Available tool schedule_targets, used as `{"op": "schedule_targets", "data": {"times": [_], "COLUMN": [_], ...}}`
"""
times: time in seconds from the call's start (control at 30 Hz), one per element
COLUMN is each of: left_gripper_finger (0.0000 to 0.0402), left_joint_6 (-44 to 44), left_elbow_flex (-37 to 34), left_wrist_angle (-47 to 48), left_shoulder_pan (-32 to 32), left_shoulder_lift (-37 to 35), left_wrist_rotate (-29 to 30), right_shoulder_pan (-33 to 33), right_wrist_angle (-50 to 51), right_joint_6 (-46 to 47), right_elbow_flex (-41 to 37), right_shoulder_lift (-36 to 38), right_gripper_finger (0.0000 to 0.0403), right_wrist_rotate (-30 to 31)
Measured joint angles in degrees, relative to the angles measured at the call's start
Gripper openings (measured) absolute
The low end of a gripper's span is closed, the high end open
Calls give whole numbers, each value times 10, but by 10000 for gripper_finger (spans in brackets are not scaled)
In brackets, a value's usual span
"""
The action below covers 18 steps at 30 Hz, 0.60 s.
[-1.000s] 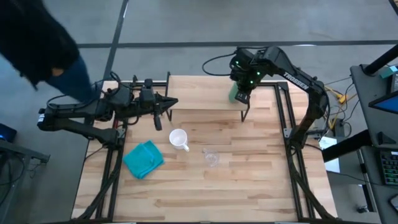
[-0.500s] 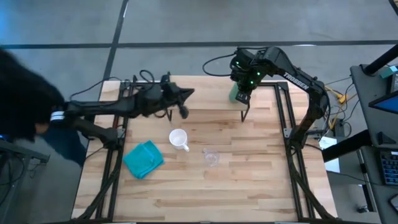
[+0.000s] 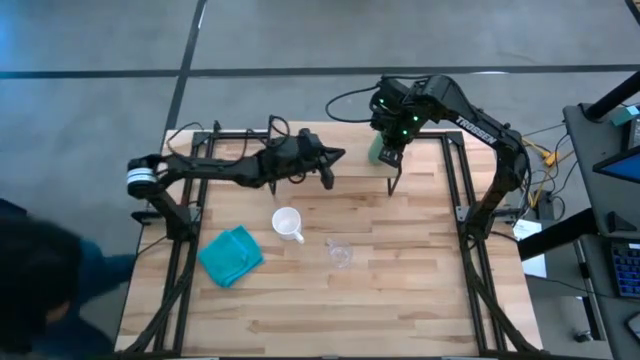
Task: Stack small to large cups/mugs on shelf
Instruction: Put the green mug on the shelf
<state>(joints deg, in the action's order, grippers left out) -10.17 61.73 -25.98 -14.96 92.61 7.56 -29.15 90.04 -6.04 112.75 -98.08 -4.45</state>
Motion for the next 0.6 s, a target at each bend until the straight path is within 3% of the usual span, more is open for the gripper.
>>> {"op": "schedule_targets", "data": {"times": [0.37, 0.6], "left_gripper_finger": [0, 0], "left_joint_6": [0, 0], "left_elbow_flex": [116, 132], "left_wrist_angle": [-6, -4], "left_shoulder_pan": [0, -4], "left_shoulder_lift": [108, 137], "left_wrist_rotate": [-70, -79], "right_shoulder_pan": [0, 0], "right_wrist_angle": [0, 0], "right_joint_6": [0, 0], "right_elbow_flex": [0, 0], "right_shoulder_lift": [0, 0], "right_gripper_finger": [8, 8], "right_wrist_rotate": [0, 0]}}
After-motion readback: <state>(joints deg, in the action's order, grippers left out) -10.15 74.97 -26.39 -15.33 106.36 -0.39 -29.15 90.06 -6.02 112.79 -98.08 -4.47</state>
